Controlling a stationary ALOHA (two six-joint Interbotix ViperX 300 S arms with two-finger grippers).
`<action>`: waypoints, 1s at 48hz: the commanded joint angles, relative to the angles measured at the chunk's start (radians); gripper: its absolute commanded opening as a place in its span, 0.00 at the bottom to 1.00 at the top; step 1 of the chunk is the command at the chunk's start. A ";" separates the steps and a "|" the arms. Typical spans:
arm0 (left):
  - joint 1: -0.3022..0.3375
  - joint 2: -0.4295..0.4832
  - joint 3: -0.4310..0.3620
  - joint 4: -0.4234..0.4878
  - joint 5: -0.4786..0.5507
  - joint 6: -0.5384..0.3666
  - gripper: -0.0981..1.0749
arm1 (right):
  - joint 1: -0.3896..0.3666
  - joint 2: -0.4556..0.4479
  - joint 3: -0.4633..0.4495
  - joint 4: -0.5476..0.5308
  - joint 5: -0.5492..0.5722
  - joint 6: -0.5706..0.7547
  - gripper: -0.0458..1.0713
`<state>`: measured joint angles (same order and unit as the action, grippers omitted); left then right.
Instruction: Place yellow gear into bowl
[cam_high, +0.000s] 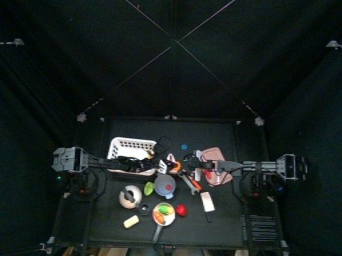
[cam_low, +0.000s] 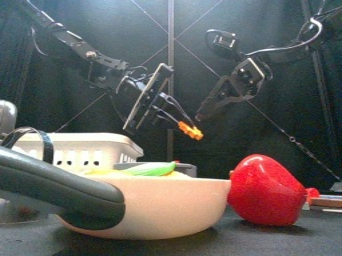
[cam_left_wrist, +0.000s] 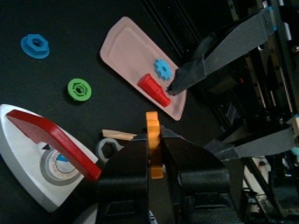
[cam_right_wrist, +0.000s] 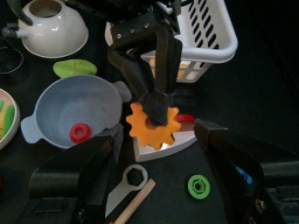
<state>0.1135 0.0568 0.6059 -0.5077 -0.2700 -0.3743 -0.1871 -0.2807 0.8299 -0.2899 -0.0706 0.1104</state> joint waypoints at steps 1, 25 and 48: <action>-0.008 -0.049 -0.005 0.008 0.020 0.005 0.42 | 0.005 -0.058 0.015 0.020 -0.021 0.002 0.90; -0.054 -0.176 0.081 0.112 0.354 0.008 0.42 | 0.009 -0.184 0.133 0.091 -0.063 0.002 0.90; -0.066 -0.124 0.061 0.114 0.410 0.006 0.42 | 0.014 -0.183 0.146 0.115 -0.094 0.002 0.90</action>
<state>0.0445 -0.0598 0.6934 -0.3958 0.1442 -0.3682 -0.1764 -0.4510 0.9863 -0.1764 -0.1534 0.1135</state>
